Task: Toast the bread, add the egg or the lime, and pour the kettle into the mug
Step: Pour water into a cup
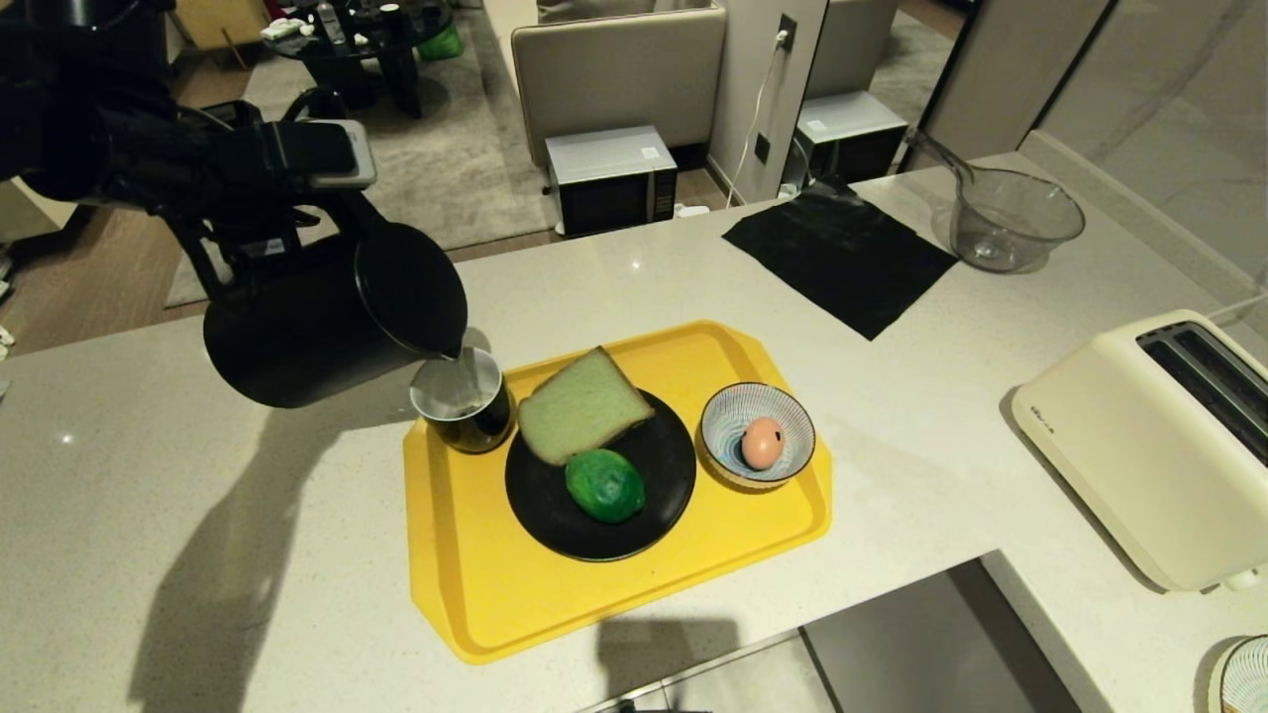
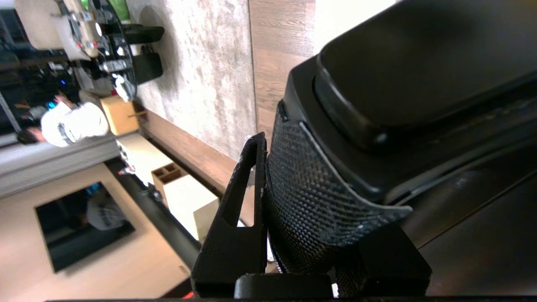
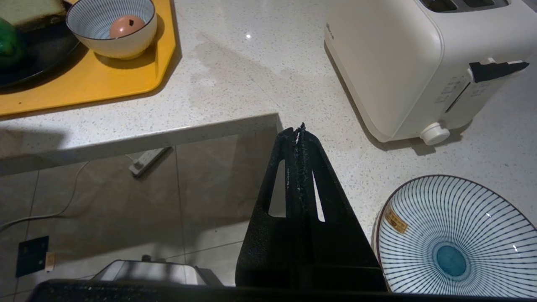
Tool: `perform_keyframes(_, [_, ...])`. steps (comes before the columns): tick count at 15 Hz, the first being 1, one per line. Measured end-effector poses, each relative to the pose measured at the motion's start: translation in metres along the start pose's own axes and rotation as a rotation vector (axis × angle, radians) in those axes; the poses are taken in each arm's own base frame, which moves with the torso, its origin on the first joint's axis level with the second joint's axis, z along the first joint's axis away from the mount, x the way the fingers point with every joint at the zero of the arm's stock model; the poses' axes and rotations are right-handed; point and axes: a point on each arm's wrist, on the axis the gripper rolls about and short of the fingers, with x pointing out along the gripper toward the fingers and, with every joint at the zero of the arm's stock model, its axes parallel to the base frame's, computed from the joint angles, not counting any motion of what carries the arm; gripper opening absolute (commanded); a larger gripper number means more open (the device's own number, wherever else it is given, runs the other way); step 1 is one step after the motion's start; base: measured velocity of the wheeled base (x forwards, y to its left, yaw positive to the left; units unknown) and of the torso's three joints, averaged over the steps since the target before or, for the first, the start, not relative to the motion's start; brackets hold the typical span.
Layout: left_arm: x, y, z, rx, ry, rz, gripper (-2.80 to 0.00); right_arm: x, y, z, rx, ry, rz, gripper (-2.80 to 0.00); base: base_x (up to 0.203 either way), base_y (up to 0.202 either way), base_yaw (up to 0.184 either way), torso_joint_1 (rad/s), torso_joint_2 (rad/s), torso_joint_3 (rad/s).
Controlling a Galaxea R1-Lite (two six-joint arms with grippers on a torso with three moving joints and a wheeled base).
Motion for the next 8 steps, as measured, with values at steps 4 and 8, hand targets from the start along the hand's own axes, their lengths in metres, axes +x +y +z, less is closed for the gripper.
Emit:
perform_keyframes(4, [-0.008, 0.003, 0.0, -0.005, -0.002, 0.01, -2.8, 0.0, 0.0, 0.0, -0.002, 0.0, 0.0, -2.8, 0.0, 0.0, 0.0, 0.0, 0.0, 0.0])
perform_keyframes(8, [-0.015, 0.006, -0.001, -0.024, -0.004, 0.021, -2.8, 0.0, 0.0, 0.0, -0.002, 0.0, 0.0, -2.8, 0.0, 0.0, 0.0, 0.0, 0.0, 0.0])
